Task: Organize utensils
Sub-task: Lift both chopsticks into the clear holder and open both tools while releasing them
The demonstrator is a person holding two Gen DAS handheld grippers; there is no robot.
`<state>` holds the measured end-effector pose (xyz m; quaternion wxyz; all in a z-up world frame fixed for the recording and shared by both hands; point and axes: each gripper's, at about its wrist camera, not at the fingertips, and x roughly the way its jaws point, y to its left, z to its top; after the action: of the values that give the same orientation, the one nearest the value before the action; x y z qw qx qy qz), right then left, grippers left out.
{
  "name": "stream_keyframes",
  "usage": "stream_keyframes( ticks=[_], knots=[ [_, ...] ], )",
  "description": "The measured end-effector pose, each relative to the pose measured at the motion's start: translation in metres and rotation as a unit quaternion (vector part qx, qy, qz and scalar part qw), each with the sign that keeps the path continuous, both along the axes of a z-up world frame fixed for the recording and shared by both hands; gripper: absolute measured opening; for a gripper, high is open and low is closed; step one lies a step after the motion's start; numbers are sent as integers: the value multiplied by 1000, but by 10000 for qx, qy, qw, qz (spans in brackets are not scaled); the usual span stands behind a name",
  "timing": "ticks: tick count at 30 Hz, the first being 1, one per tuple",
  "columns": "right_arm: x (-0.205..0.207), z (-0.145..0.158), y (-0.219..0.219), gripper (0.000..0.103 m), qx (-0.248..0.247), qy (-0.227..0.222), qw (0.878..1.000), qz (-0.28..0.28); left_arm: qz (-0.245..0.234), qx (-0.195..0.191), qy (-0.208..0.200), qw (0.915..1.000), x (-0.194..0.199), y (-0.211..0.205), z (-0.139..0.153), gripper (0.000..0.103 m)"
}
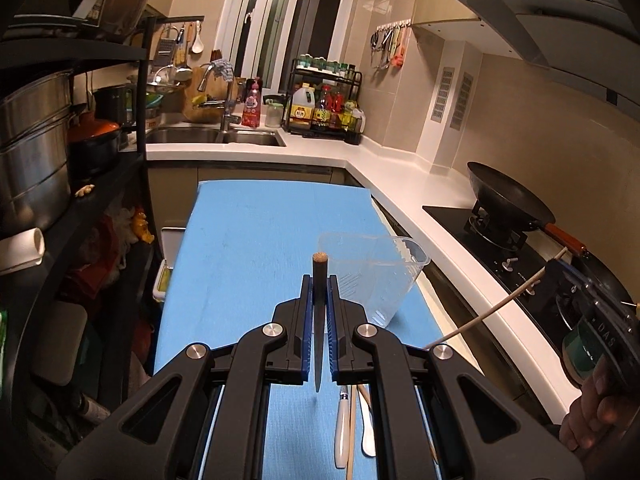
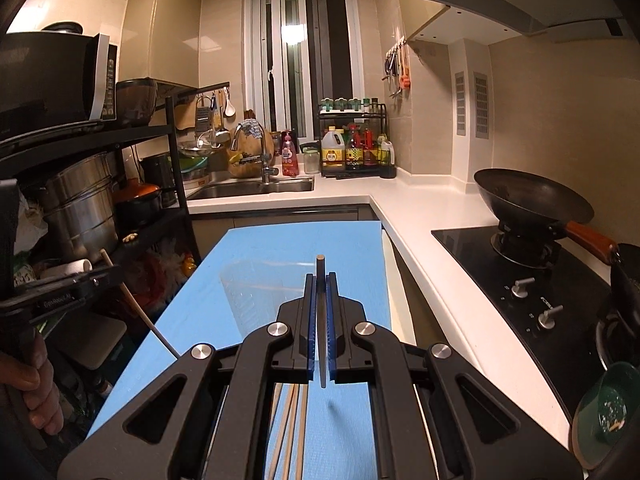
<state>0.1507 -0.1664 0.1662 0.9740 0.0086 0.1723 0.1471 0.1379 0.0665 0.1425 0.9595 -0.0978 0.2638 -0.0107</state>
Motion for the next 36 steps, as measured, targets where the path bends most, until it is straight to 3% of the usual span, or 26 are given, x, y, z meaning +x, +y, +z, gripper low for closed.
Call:
stream_keyframes(
  ticks=[3, 7, 11, 15, 18, 22, 27, 34, 36],
  knots=[
    [11, 22, 1, 5, 92, -12, 9999, 91, -35, 65, 59, 10000, 11, 1, 14, 7],
    [23, 66, 2, 5, 206, -128, 9994, 228, -21, 158, -21, 9999, 25, 2, 58, 7],
    [34, 114, 7, 5, 276, -412, 9982, 328, -56, 202, -347, 9992, 35, -1, 114, 7],
    [55, 127, 22, 5, 215, -493, 9979, 362, -103, 276, -654, 9974, 58, -13, 149, 7],
    [76, 112, 36, 5, 66, -355, 9987, 355, -15, 411, -627, 9972, 84, -23, 139, 7],
    [97, 74, 47, 5, 14, 47, 9992, 400, -89, 264, -244, 9993, 116, -31, 88, 7],
    [116, 30, 58, 4, -168, 421, 9980, 442, -146, 347, 155, 9992, 136, -38, 33, 7],
    [132, -3, 60, 5, -208, 770, 9960, 398, -256, 489, 485, 9973, 149, -44, -1, 7],
    [132, -7, 61, 10, -239, 824, 9956, 381, -304, 470, 533, 9970, 150, -45, -4, 7]
  ],
)
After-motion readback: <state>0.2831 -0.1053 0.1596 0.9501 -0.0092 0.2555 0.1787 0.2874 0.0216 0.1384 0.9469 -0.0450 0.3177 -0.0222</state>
